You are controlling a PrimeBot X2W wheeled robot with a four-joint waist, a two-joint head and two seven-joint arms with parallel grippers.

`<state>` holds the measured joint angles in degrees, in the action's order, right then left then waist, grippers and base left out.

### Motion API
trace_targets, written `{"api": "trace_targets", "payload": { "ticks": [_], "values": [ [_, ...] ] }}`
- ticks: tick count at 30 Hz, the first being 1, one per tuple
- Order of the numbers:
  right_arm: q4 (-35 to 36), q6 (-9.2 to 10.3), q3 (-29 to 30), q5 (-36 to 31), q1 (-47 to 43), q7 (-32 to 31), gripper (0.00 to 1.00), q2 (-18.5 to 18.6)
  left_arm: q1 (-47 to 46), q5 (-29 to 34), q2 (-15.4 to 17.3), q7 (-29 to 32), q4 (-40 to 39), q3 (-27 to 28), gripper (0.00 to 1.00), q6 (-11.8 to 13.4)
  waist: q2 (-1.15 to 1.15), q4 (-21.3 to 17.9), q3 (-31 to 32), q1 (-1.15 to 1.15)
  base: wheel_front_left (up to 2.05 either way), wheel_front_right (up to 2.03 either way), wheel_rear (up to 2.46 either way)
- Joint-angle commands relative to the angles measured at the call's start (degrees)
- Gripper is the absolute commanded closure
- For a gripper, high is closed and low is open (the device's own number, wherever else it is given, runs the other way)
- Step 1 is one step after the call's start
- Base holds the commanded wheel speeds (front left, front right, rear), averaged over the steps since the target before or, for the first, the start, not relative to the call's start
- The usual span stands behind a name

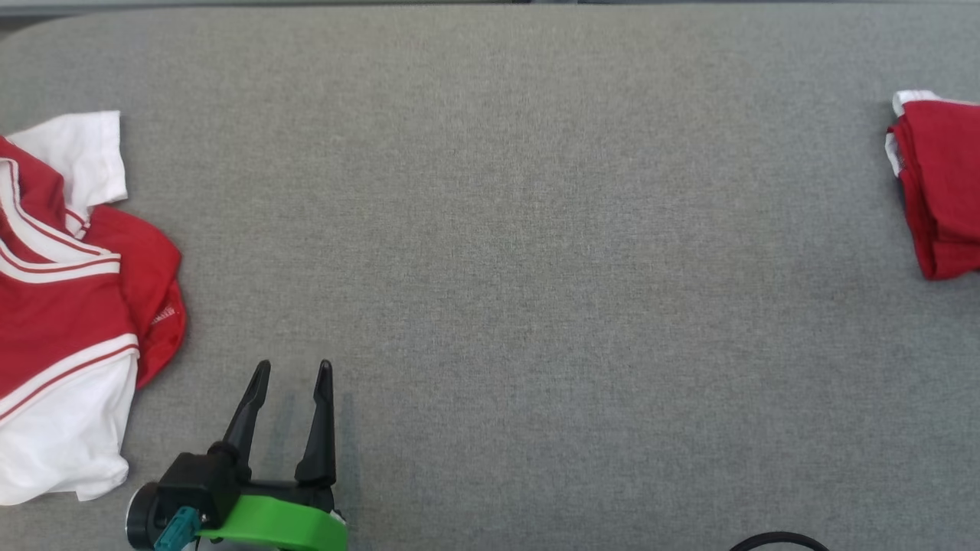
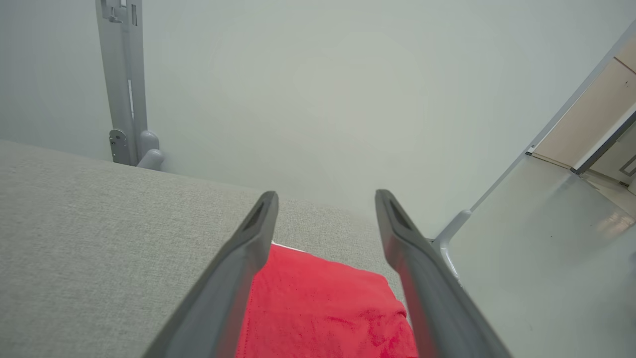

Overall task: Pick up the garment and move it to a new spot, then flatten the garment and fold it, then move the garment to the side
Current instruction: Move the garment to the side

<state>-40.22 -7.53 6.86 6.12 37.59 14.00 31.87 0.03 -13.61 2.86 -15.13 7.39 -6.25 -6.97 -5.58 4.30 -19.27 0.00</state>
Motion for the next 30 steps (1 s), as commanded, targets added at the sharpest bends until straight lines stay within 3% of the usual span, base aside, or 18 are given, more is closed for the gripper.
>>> {"api": "trace_targets", "payload": {
  "ticks": [1,8,12,19,30],
  "values": [
    [2.05,0.08,0.1,0.09,-3.25,0.41,0.0,-0.82,1.34,-0.14,0.09,-0.02,0.11,0.24,0.0,0.47,0.0,0.77,6.76,0.0,0.0,0.0,0.0],
    [23.99,0.08,0.45,2.01,-23.74,1.11,0.0,-10.9,4.43,1.46,0.08,-0.02,1.81,2.73,0.0,0.77,0.0,1.57,11.71,0.0,0.0,0.0,0.0],
    [31.2,0.08,-0.92,0.66,-33.76,1.14,0.0,-15.13,4.47,1.74,0.08,-0.02,2.92,3.49,0.0,0.42,0.0,1.92,12.96,0.0,0.0,0.0,0.0],
    [34.57,0.07,0.59,-0.26,-42.64,1.16,0.0,-22.33,3.33,1.81,0.07,-0.02,4.52,3.88,0.0,-0.11,0.0,1.74,14.4,0.0,0.0,0.0,0.0],
    [33.33,0.07,3.44,-3.42,-46.68,1.17,0.0,-27.27,1.96,1.09,0.09,-0.02,7.22,2.87,0.0,-0.51,0.0,1.53,16.22,0.0,0.0,0.0,0.0]
  ]
}}
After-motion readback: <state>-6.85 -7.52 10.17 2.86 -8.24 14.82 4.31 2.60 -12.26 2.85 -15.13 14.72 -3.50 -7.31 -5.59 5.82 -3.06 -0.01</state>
